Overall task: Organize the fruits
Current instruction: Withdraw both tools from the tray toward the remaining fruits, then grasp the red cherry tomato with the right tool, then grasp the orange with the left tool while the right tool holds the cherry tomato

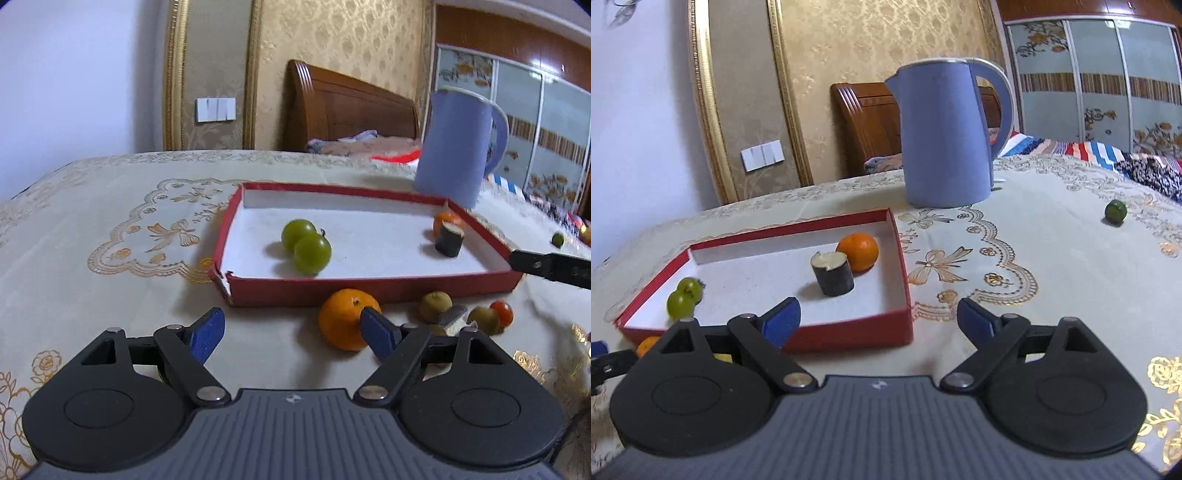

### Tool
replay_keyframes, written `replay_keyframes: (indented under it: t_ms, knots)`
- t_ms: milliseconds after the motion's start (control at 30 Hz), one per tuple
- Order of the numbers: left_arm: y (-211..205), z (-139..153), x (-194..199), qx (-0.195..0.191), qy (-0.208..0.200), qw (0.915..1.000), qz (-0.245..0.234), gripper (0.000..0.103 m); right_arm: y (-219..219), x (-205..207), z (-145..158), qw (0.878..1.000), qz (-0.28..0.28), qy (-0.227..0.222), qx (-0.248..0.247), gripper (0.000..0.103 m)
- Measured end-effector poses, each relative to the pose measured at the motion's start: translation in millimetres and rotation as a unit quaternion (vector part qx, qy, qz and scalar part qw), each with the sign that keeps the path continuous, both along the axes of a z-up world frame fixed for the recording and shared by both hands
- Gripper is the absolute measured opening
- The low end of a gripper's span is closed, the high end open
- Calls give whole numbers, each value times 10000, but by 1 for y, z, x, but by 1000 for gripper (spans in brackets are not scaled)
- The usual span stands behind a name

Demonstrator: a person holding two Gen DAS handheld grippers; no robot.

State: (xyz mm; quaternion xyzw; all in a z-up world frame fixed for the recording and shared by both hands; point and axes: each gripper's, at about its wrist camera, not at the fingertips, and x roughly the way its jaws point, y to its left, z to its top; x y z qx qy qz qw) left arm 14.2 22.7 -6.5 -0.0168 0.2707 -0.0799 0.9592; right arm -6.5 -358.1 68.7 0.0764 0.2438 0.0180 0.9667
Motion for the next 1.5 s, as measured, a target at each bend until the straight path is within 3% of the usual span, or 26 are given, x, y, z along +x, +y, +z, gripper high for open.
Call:
replay_keyframes:
  t_ms: [533, 700, 733, 800, 900, 967, 1033, 1167, 1200, 1367, 1500]
  knots:
    - [5, -5, 3, -206, 194, 9996, -60, 90, 23, -17, -4, 9913, 678, 521, -1005, 85]
    - [6, -5, 3, -250, 213, 9994, -61, 90, 35, -23, -5, 9857, 935, 564, -1285, 73]
    - [6, -5, 3, -259, 224, 9994, -69, 90, 38, -20, -6, 9841, 974, 649, -1339, 66]
    - [6, -5, 3, -262, 224, 9994, -64, 90, 41, -12, -8, 9819, 1086, 813, -1320, 59]
    - [6, -5, 4, -274, 232, 9993, -69, 90, 45, -3, -9, 9814, 1151, 851, -1280, 60]
    - [6, -5, 4, -273, 232, 9993, -70, 90, 49, 4, -10, 9806, 1205, 875, -1276, 54]
    - [7, -5, 4, -274, 231, 9993, -64, 90, 52, 9, -10, 9805, 1274, 864, -1220, 39]
    - [5, -6, 4, -272, 228, 9994, -65, 90, 56, 8, -12, 9800, 1334, 803, -1237, 34]
    - [6, -5, 4, -266, 219, 9994, -64, 90, 55, 8, -12, 9809, 1308, 790, -1207, 25]
    - [5, -4, -1, -287, 72, 9995, -142, 90, 37, 10, -11, 9891, 866, 840, -843, 24]
    - [-1, -1, -6, -191, -88, 9991, -376, 90, 35, 11, -12, 9896, 833, 840, -822, 24]
